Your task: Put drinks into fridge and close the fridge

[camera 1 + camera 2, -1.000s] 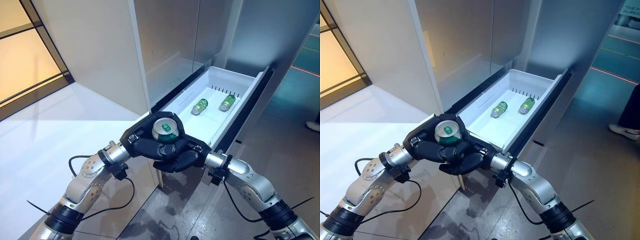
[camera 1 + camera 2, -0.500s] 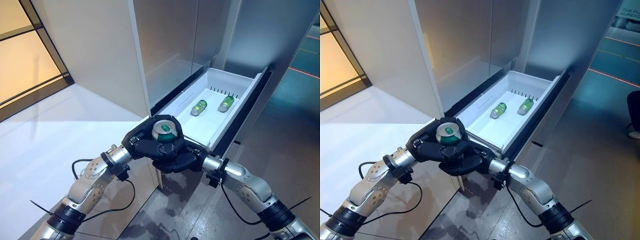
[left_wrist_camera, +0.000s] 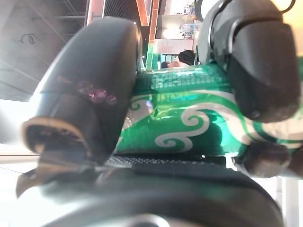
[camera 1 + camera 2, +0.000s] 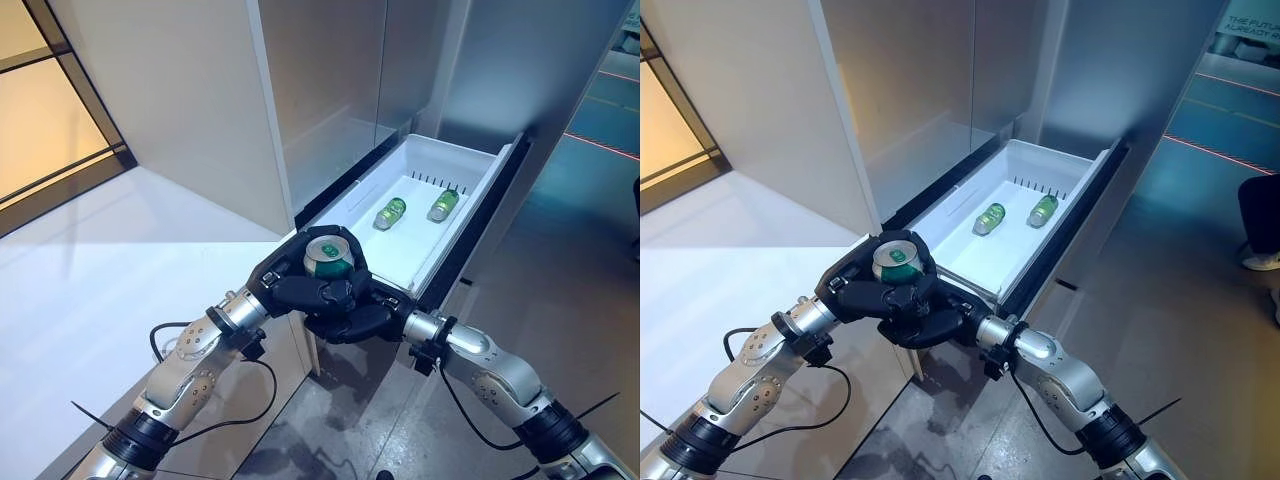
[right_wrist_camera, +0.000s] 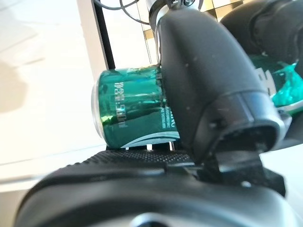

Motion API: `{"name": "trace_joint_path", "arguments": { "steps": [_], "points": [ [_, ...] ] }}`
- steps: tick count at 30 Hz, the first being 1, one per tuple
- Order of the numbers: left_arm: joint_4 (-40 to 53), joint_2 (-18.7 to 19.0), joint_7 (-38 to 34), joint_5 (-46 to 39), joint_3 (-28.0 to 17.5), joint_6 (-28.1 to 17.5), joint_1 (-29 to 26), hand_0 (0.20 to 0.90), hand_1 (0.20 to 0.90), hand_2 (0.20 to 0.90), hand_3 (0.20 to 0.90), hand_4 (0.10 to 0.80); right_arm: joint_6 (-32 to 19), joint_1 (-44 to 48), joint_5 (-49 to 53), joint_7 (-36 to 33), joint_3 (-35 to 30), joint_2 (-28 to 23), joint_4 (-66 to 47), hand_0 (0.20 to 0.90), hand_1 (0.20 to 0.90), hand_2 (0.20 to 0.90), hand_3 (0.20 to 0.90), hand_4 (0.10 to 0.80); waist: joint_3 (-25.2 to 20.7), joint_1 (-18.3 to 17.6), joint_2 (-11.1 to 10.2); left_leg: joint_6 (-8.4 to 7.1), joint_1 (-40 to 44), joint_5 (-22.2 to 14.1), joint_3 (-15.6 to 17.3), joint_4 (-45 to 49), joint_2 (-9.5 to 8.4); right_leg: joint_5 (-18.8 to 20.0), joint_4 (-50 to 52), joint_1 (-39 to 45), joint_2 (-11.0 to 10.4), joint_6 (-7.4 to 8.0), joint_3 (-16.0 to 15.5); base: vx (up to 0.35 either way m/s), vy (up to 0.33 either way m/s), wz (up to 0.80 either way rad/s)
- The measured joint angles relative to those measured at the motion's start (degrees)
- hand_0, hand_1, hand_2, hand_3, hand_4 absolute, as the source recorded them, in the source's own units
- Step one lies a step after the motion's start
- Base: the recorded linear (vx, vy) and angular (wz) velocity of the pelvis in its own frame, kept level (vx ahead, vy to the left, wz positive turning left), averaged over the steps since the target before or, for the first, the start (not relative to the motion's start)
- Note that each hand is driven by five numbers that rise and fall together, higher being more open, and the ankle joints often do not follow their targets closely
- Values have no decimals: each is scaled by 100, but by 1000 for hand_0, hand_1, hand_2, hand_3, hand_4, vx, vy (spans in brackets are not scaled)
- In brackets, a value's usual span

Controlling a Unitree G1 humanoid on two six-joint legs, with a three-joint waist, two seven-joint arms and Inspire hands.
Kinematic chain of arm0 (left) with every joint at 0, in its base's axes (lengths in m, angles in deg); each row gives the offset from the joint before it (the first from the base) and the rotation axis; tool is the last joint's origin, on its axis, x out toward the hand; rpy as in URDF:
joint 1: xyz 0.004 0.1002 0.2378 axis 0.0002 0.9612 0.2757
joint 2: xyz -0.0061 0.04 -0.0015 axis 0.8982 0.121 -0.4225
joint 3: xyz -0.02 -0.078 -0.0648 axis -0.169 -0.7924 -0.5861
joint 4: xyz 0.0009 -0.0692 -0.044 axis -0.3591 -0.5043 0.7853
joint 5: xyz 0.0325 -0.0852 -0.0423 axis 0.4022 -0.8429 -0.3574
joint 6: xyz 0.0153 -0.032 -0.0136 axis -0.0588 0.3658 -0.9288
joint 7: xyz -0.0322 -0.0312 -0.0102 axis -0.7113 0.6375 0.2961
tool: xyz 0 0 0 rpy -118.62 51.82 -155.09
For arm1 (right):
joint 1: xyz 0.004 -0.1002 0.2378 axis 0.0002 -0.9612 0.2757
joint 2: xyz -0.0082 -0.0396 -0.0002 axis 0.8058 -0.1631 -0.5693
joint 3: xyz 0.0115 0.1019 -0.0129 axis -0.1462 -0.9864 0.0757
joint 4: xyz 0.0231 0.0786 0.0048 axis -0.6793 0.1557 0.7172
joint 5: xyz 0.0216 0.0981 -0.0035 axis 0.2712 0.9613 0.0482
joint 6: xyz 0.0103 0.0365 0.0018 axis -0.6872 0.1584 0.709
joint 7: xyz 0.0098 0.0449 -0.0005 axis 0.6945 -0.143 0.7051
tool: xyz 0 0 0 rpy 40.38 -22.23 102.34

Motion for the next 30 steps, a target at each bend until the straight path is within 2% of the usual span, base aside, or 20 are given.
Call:
{"name": "trace_joint_path", "arguments": {
  "steps": [1, 2, 3, 4, 5, 9, 12, 18, 22, 25, 27, 30],
  "points": [
    [49, -18, -91, 66, 0, -80, -4, 300, 300, 300, 200, 100, 0, 97, -9, -1, 0, -48, -8, 300, 300, 300, 200, 100, 5, -25, -8, 1, 0, -1, 4, -1, 2, 1, 0, -1, -2, 3, 6, -10, 2, -4],
    [87, -41, -160, 140, 0, -147, -4, 326, 326, 326, 230, 130, -1, 161, -22, -2, -10, -73, -16, 300, 300, 300, 200, 100, 8, -59, -15, 3, 1, -2, 4, 0, 4, 1, 0, -1, -2, 4, 8, 0, 0, 0],
    [133, -61, -245, 173, -2, -204, -5, 392, 392, 392, 307, 207, -1, 229, -26, -1, -16, -107, -40, 300, 300, 300, 200, 100, 12, -85, -20, 3, 0, -2, 4, 0, 3, 2, 0, -1, -2, 4, 8, 0, 0, 0],
    [183, -65, -303, 199, -3, -254, -5, 392, 392, 392, 307, 207, -1, 270, -49, -1, -34, -142, -87, 300, 300, 300, 200, 100, 13, -105, -23, 4, 0, -3, 4, 0, 3, 2, 0, 0, -1, 3, 9, 0, 0, 0],
    [222, -64, -334, 216, -3, -290, -6, 900, 900, 900, 900, 800, -1, 270, -83, -1, -68, -149, -139, 300, 300, 300, 200, 100, 14, -114, -25, 5, 0, -4, 5, 0, 2, 2, 0, -1, 1, 4, 9, 0, 0, 0],
    [299, -161, -611, 457, -10, -358, -100, 900, 900, 900, 900, 800, -5, 270, -254, -39, -258, -249, -258, 300, 300, 300, 200, 100, 29, -130, -50, 8, 0, -6, 9, 0, 4, 2, 1, -2, 4, 4, 17, 0, 0, 0],
    [299, -277, -986, 738, -83, -455, -293, 900, 900, 900, 900, 800, -5, 269, -269, -327, -363, -209, -306, 300, 300, 300, 200, 100, 54, -139, -93, 7, 1, -6, 13, 0, 4, 4, 1, -3, 8, 1, 23, 0, 0, 0],
    [400, -503, -1176, 767, -562, -800, -620, 900, 900, 900, 900, 800, 5, 269, -643, -1034, -698, -259, -238, 300, 300, 300, 200, 100, 97, -149, -163, 10, -2, -9, 15, 1, -4, 1, 2, -5, 8, 4, 29, 20, 7, 0],
    [395, -595, -1342, 769, -627, -808, -639, 900, 900, 900, 900, 800, 4, 378, -873, -1498, -994, -371, -8, 300, 300, 300, 200, 100, 108, -121, -182, 14, -1, -11, 10, 1, -9, -1, 2, 0, 5, 7, 21, 45, 27, 1],
    [346, -621, -1339, 770, -618, -767, -640, 900, 900, 900, 900, 800, 4, 586, -872, -1751, -1021, -420, 381, 300, 300, 300, 200, 100, 108, -130, -182, 13, 0, -10, -4, 1, -8, -1, 2, 9, 4, 7, -21, 53, 27, 3],
    [208, -799, -1339, 771, -614, -715, -638, 900, 900, 900, 900, 800, 4, 711, -872, -1849, -1022, -550, 680, 300, 300, 300, 200, 100, 109, -105, -182, 12, -7, -8, -42, 1, -10, -3, 2, 20, 0, 9, -42, 50, 18, 9],
    [-70, -870, -1321, 768, -597, -570, -624, 900, 900, 900, 900, 800, 4, 894, -871, -1961, -1022, -652, 1089, 300, 300, 300, 200, 100, 112, -85, -179, 8, -13, -6, -85, 1, -10, -11, 1, 28, 0, 8, -77, 69, 23, 7]
  ]
}}
